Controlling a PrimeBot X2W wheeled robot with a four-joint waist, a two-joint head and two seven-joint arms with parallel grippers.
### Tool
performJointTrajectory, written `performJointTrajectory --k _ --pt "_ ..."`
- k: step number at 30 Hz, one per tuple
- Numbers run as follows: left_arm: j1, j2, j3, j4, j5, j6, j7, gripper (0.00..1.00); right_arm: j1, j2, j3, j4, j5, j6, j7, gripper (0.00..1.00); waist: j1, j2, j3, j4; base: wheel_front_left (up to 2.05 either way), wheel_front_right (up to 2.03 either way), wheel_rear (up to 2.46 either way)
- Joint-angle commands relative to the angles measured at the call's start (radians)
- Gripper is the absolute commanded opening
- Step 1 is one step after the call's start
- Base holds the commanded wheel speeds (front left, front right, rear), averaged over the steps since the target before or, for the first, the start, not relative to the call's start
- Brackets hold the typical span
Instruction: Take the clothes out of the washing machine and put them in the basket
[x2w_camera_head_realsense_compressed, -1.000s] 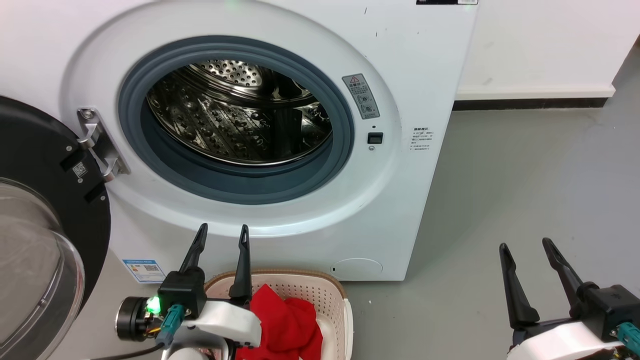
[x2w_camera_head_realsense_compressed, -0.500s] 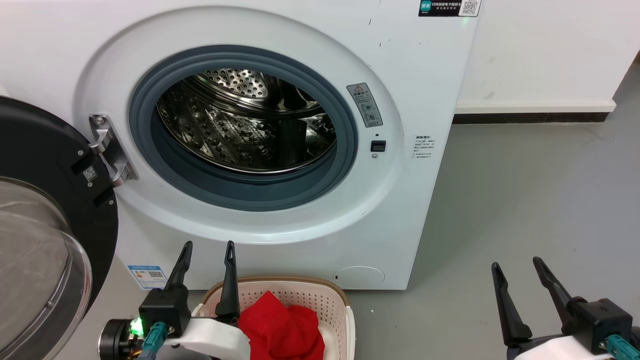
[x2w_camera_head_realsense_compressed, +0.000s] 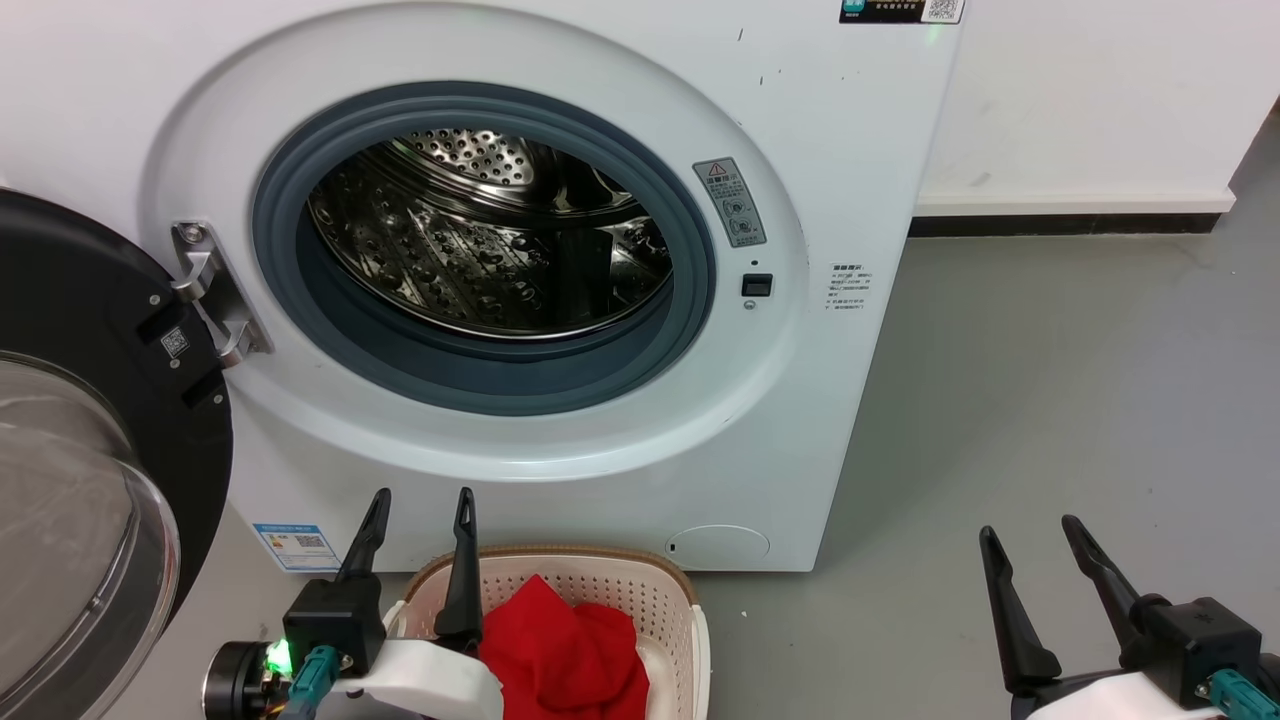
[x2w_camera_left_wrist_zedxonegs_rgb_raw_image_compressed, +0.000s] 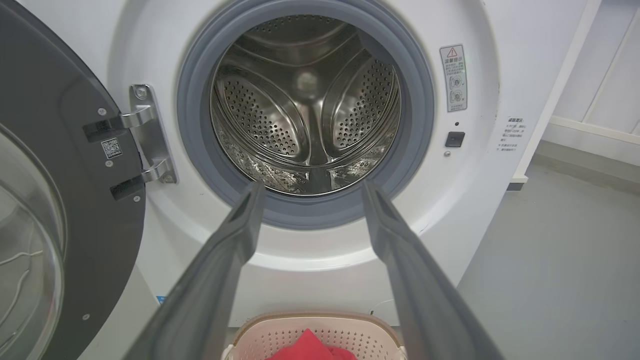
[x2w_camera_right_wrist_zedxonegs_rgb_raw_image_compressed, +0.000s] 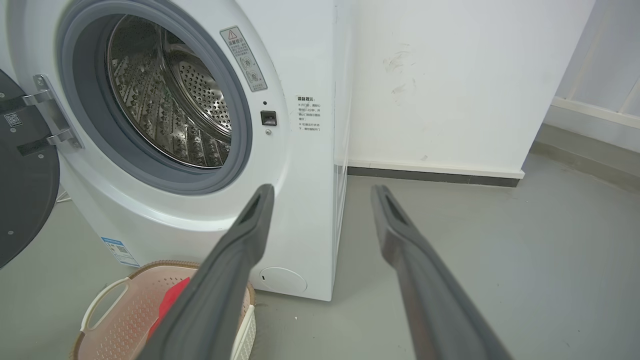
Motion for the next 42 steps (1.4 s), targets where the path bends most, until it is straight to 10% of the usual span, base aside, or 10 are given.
performJointTrajectory --k 1,5,6,42 --pt "-0.001 0.007 0.001 0.001 0.007 0.005 -0.003 1.00 -0.003 0.001 0.000 0.001 0.002 -0.001 -0.004 1.00 0.0000 0.0000 0.001 0.000 0.00 0.00 0.00" --pt "-0.007 0.014 -0.003 -0.006 0.011 0.009 -0.004 1.00 -0.003 0.001 -0.002 0.000 0.004 -0.001 -0.005 1.00 0.0000 0.0000 0.004 0.001 0.00 0.00 0.00" --pt "-0.001 0.009 -0.003 -0.003 0.009 0.006 -0.002 0.00 0.000 0.000 -0.001 0.000 0.002 0.000 0.000 0.00 0.0000 0.0000 0.004 0.001 0.00 0.00 0.00" --pt "-0.056 0.002 0.077 0.110 -0.588 -0.095 0.065 0.00 -0.115 -0.033 -0.003 0.173 0.641 0.000 0.008 0.00 0.0000 0.0000 0.012 -0.002 0.00 0.00 0.00"
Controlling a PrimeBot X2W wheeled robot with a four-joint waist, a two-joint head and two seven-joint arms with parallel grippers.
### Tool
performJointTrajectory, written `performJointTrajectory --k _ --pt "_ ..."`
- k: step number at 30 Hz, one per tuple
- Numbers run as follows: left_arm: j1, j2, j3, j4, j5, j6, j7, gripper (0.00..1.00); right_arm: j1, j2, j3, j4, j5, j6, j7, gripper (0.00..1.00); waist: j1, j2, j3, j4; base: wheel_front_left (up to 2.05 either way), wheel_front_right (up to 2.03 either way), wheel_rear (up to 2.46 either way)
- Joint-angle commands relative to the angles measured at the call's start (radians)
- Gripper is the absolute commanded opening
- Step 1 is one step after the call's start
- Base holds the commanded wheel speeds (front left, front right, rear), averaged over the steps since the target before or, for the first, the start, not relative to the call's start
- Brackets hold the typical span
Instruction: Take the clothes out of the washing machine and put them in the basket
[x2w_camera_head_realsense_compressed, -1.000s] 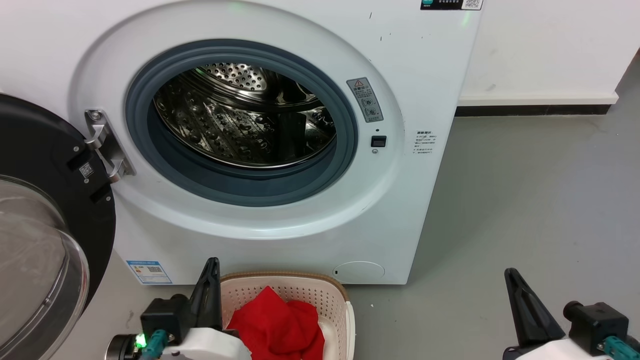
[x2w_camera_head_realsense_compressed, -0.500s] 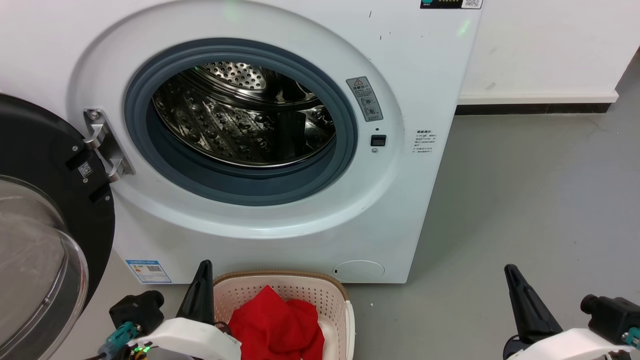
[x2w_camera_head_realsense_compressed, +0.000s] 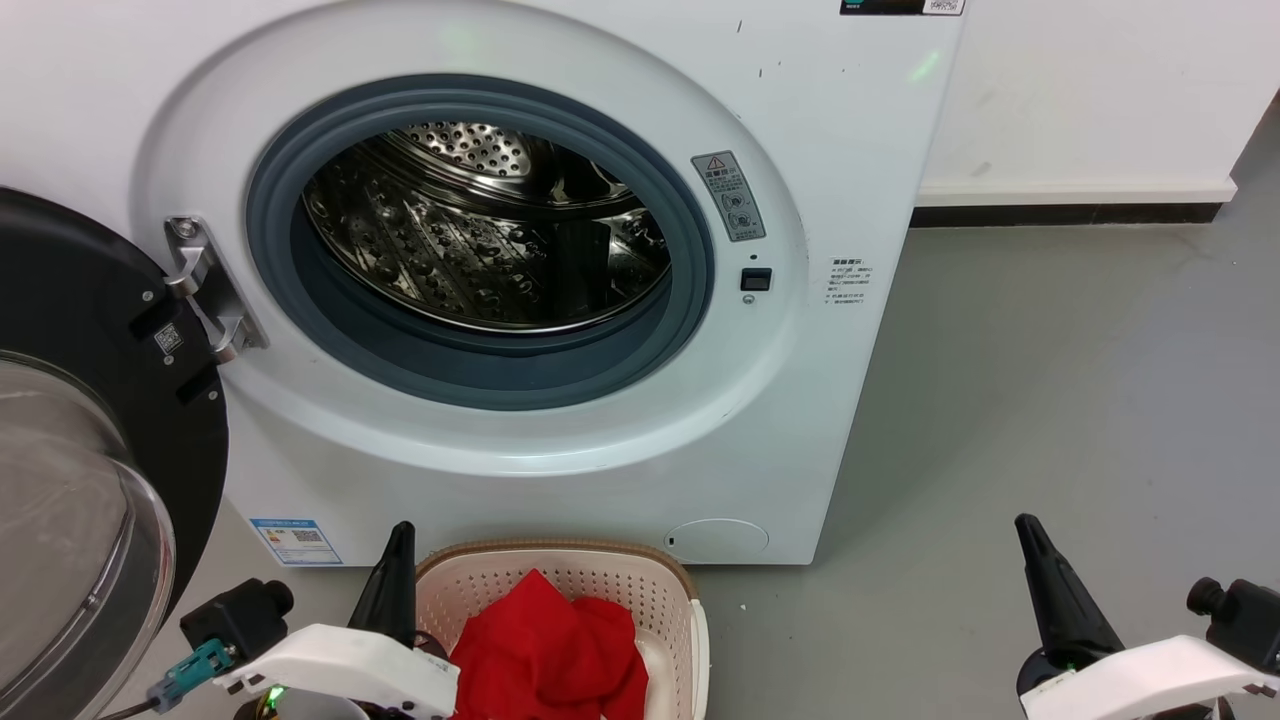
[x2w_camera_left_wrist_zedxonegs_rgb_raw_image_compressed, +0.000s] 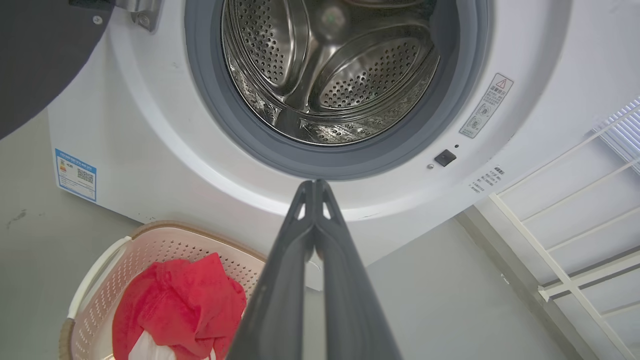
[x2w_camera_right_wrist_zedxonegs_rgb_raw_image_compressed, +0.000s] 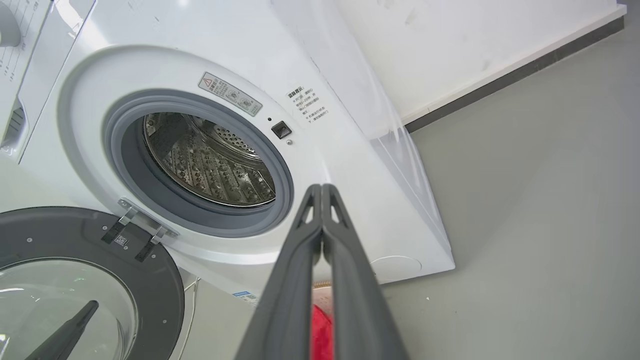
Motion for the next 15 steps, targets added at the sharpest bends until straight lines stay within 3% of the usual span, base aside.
performJointTrajectory --k 1,15 --pt "-0.033 0.002 0.011 -0.006 -0.033 -0.008 0.004 0.00 -0.030 -0.008 -0.003 -0.003 0.036 0.000 0.002 0.00 -0.0001 0.0000 0.000 0.000 0.00 0.00 0.00" --pt "-0.055 -0.005 0.049 0.024 -0.247 -0.046 0.035 0.00 -0.075 -0.013 -0.015 0.055 0.265 0.000 0.013 0.00 -0.0001 0.0000 0.004 -0.002 0.00 0.00 0.00"
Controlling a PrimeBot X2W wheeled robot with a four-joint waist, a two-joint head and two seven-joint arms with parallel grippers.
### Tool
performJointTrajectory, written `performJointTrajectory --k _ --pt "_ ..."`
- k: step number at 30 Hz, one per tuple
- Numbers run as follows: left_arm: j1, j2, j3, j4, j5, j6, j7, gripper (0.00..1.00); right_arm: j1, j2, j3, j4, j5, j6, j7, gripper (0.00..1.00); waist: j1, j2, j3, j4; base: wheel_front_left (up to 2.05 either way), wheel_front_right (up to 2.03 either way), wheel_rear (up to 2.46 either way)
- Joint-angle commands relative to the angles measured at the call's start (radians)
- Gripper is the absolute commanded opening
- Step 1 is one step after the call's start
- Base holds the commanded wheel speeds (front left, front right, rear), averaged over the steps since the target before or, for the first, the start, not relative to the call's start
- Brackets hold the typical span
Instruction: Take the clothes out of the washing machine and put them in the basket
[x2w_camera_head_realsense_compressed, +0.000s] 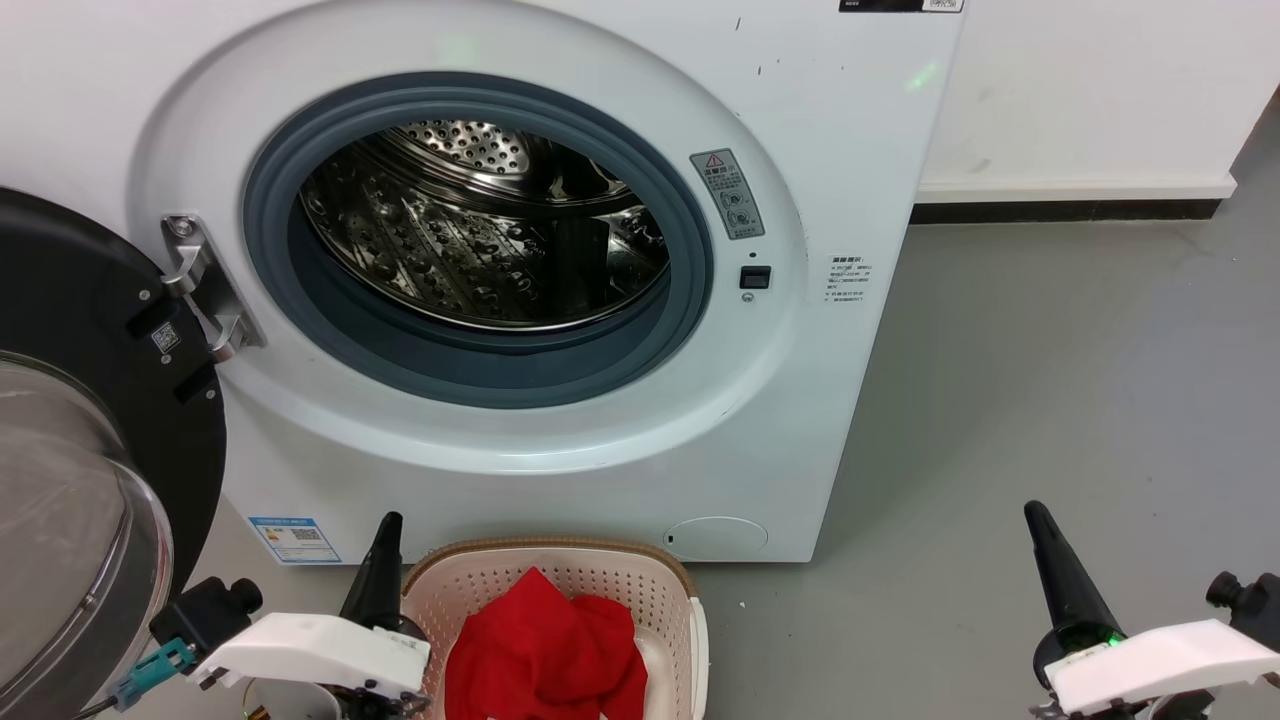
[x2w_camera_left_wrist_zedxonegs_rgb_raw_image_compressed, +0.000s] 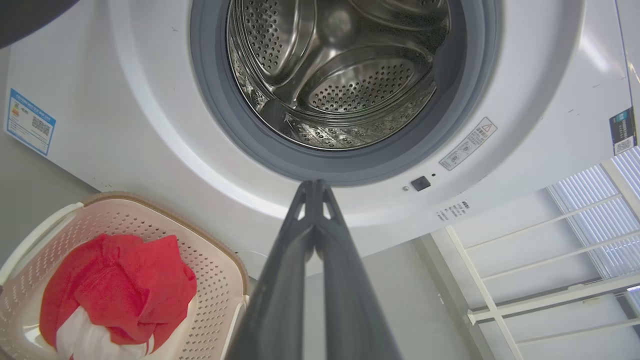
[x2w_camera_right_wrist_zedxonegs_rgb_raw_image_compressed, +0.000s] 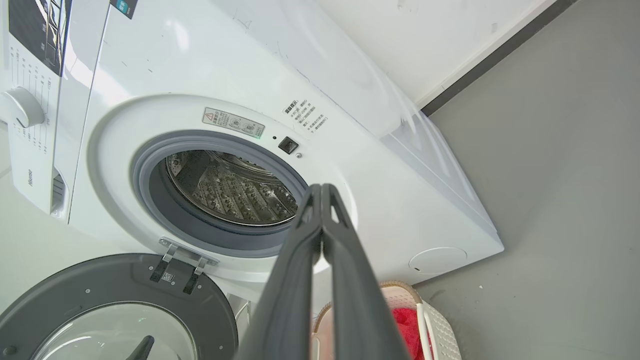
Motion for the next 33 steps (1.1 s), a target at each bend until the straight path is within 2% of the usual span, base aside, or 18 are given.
performJointTrajectory --k 1,33 --pt "-0.030 -0.001 0.009 -0.004 -0.031 -0.010 0.006 0.00 -0.035 -0.005 -0.004 -0.002 0.034 0.000 0.004 0.00 -0.0001 0.0000 0.000 0.000 0.00 0.00 0.00" --pt "-0.066 -0.016 0.076 0.048 -0.352 -0.067 0.061 0.00 -0.101 -0.005 -0.032 0.090 0.376 0.000 0.027 0.00 -0.0001 0.0000 0.008 -0.003 0.00 0.00 0.00"
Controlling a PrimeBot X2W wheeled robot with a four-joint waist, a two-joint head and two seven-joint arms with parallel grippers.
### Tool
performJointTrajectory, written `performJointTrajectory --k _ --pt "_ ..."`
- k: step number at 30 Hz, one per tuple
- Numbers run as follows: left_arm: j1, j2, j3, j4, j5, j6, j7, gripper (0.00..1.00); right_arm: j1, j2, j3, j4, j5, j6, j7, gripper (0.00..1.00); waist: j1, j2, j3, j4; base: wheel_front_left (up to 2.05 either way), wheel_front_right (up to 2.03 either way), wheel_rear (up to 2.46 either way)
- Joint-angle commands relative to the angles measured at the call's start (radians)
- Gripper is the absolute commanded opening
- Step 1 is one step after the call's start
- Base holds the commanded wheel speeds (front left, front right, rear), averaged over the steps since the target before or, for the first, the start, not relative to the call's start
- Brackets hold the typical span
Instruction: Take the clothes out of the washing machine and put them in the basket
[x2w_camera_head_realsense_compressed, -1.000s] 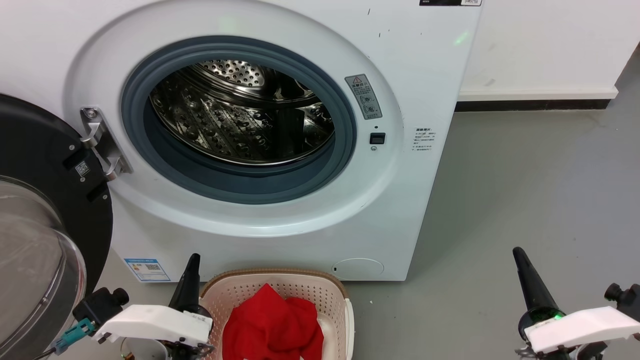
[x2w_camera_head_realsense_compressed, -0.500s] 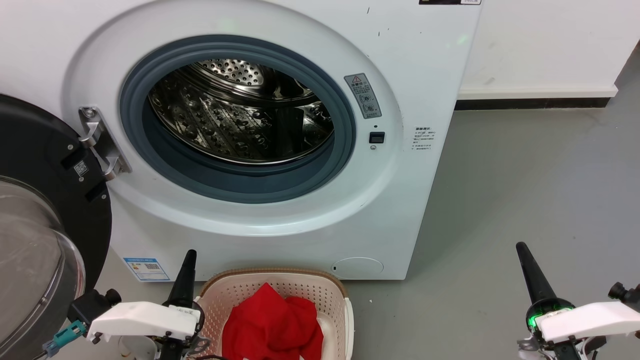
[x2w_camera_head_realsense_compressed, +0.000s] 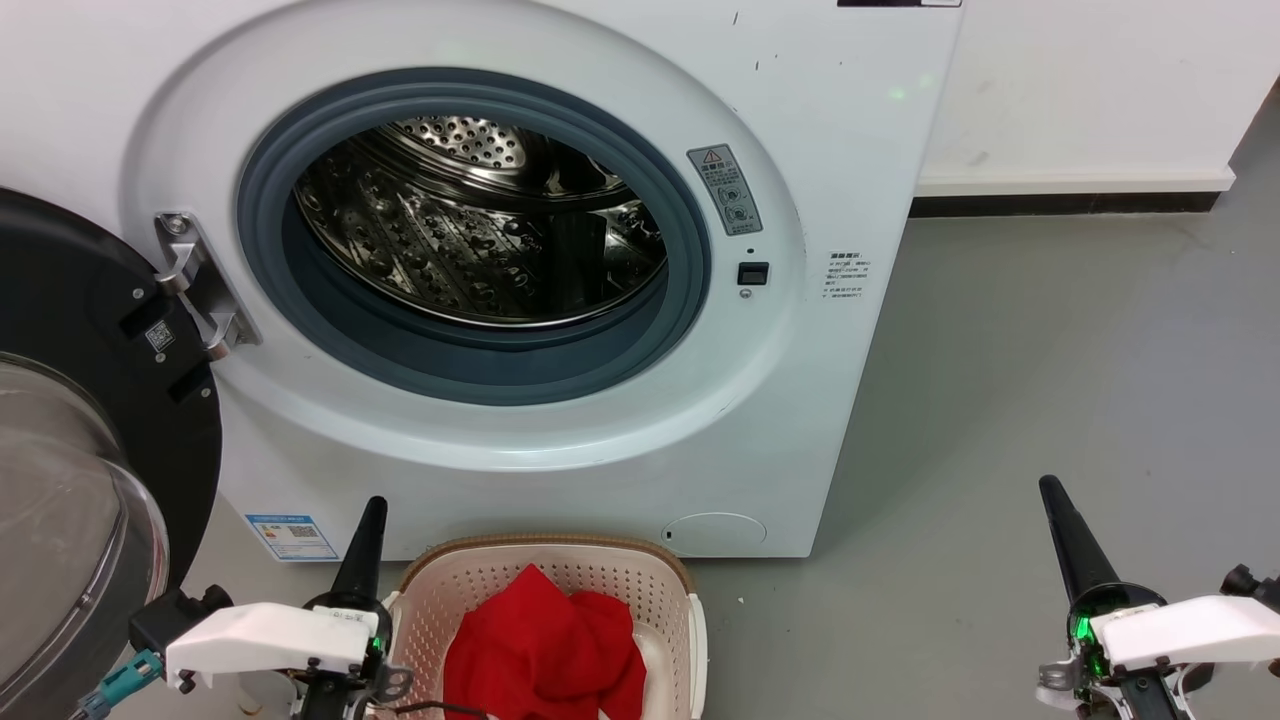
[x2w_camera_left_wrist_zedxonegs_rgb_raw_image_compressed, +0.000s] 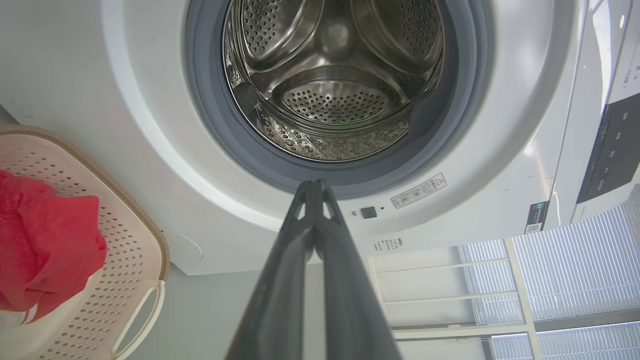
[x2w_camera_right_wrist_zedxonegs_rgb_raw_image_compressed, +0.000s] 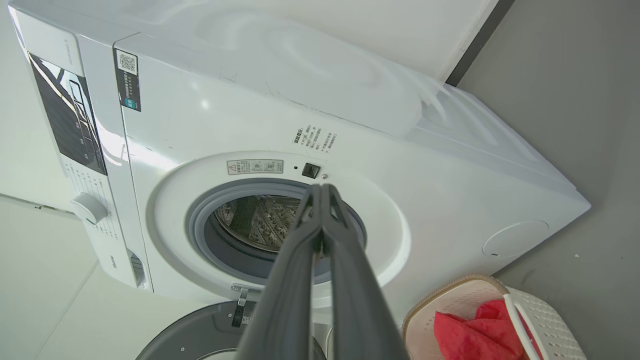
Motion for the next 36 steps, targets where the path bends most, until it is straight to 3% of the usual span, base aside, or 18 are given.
performJointTrajectory --k 1,36 --pt "-0.025 0.002 0.005 -0.004 -0.017 -0.008 0.003 0.00 -0.026 -0.003 -0.004 0.000 0.021 0.000 0.002 0.00 -0.0001 0.0000 0.000 0.000 0.00 0.00 0.00" --pt "-0.052 -0.019 0.069 0.044 -0.285 -0.056 0.056 0.00 -0.083 0.005 -0.036 0.079 0.304 0.000 0.030 0.00 -0.0001 0.0000 0.008 -0.004 0.00 0.00 0.00"
